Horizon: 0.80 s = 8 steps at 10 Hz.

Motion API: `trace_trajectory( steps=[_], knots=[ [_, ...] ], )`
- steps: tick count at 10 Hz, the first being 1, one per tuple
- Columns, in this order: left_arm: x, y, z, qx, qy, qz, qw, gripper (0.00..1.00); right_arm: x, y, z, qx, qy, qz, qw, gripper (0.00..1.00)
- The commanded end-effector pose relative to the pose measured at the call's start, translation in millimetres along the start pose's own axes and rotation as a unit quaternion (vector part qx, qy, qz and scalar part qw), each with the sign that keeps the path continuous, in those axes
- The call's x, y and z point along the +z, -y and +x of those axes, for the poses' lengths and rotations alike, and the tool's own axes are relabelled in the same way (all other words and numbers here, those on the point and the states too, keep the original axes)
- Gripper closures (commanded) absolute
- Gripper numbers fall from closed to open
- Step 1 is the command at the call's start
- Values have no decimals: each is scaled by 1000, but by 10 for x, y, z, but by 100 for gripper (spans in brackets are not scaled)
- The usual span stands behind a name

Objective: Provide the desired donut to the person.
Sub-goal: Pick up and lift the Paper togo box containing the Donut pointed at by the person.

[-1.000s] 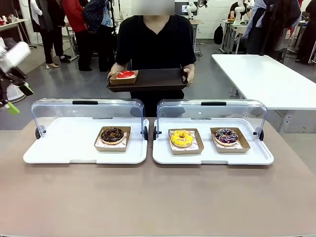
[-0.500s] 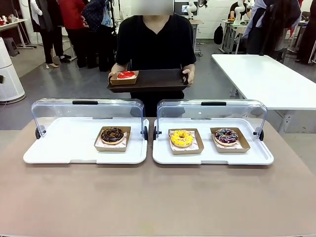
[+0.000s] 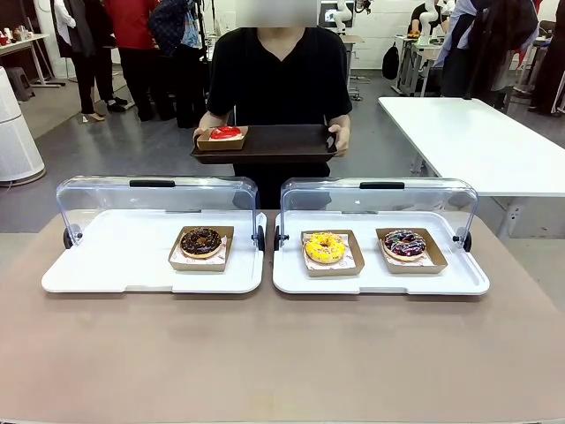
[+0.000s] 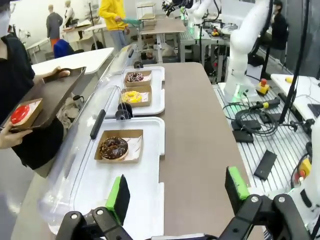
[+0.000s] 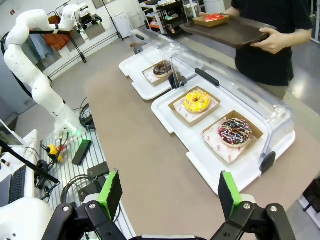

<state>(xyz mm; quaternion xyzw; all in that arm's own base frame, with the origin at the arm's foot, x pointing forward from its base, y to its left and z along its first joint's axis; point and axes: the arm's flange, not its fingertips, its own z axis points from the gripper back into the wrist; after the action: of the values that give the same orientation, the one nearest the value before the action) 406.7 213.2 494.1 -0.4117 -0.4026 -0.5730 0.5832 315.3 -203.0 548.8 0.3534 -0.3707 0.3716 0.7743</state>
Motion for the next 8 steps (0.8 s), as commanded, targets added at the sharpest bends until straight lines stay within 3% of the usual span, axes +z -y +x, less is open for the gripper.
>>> trace_trajectory(
  steps=[1,5,6,8],
  knots=[
    [107,-63,-24,-40,-1,10,999,0,2,13,22,8,14,4,1000,0],
    [94,-40,-45,-57,-5,51,997,0,2,13,22,8,14,4,1000,0],
    [127,-53,-78,-36,-10,21,999,0,2,13,22,8,14,4,1000,0],
    [127,-53,-78,-36,-10,21,999,0,2,13,22,8,14,4,1000,0]
  ],
)
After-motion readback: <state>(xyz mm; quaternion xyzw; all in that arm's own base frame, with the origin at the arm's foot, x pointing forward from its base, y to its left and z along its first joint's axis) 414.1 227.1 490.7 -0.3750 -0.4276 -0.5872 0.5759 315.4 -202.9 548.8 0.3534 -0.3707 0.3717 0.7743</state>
